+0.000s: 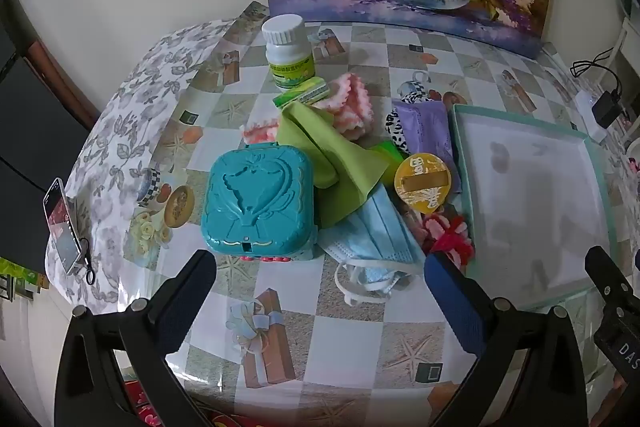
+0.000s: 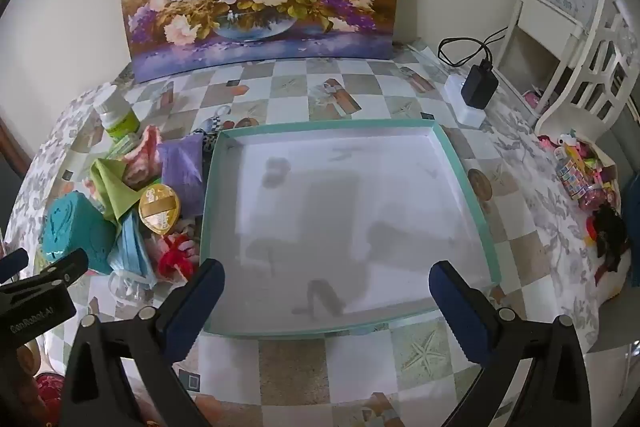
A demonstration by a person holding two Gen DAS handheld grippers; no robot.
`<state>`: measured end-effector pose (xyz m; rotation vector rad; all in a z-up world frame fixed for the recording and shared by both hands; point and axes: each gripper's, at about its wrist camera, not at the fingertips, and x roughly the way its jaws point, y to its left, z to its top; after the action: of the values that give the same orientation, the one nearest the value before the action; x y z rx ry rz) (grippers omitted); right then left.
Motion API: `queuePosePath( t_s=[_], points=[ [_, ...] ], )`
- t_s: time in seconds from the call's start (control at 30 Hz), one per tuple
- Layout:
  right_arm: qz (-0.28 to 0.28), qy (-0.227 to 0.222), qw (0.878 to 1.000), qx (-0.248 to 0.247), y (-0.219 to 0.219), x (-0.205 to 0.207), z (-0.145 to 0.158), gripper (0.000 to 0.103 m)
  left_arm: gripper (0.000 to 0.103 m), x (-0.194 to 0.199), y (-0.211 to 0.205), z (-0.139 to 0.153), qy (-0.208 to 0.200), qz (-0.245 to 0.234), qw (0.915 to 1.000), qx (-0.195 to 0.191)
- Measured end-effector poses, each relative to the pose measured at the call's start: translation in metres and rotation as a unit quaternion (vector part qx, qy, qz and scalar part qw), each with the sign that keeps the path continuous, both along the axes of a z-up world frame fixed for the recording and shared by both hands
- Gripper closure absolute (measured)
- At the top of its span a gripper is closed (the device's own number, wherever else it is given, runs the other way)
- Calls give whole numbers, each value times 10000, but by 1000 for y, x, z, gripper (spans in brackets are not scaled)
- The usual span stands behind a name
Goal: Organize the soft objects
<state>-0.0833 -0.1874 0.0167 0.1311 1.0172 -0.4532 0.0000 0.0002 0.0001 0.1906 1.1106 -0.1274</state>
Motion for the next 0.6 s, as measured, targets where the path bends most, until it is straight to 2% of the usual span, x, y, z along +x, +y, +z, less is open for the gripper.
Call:
queuePosePath(
  t_s=[0.6],
  points=[
    [-35,29,9999,123,1,1,-4,0,0,0,-1,-2,16,38,10000,50]
  ],
)
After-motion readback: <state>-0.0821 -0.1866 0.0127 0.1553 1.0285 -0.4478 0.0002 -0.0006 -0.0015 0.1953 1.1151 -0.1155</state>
